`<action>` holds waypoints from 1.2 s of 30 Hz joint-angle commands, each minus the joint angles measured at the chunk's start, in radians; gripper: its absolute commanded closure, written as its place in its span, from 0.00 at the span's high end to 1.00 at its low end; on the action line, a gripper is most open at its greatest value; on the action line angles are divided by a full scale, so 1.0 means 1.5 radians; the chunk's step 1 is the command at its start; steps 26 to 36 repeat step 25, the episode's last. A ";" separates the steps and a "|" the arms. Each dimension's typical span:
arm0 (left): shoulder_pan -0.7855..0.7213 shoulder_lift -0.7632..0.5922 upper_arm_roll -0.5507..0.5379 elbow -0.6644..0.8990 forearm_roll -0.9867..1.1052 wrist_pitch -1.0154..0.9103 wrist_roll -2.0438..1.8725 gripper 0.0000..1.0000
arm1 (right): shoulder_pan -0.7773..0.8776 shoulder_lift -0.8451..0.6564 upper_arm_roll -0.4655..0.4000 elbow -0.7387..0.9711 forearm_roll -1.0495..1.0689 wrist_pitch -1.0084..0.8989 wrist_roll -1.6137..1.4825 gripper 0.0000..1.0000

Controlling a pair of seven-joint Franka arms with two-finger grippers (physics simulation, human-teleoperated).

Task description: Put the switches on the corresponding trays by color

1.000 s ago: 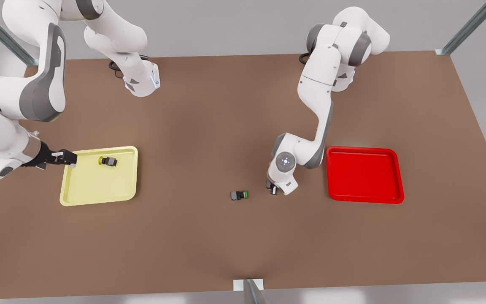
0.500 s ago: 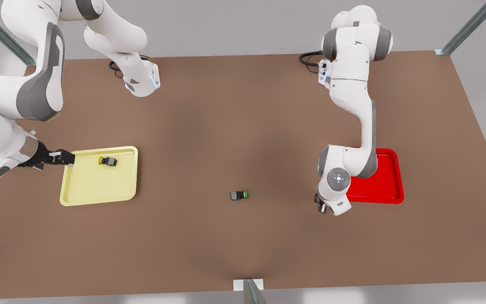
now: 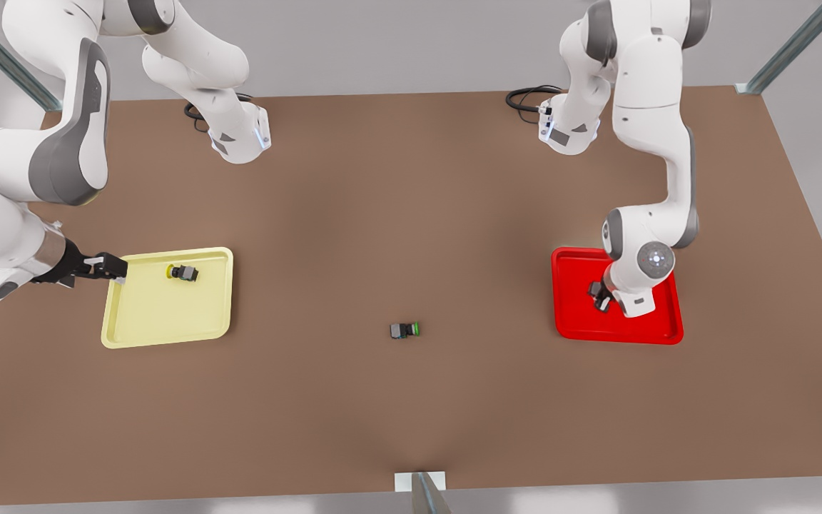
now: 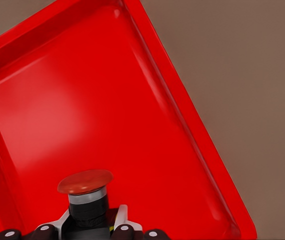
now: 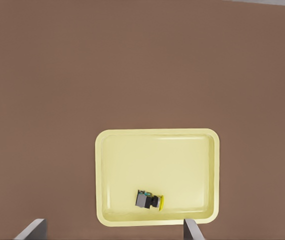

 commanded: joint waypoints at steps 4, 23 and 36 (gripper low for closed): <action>0.000 0.011 0.000 -0.015 -0.003 0.016 0.024 1.00 | 0.000 0.000 0.000 0.001 0.000 0.000 -0.001 1.00; 0.319 -0.087 -0.378 0.517 0.228 -0.421 0.578 1.00 | -0.008 -0.001 0.000 0.010 0.001 -0.002 0.001 1.00; 0.318 -0.089 -0.378 0.517 0.229 -0.420 0.579 1.00 | -0.011 -0.001 0.000 0.010 0.003 -0.002 0.000 1.00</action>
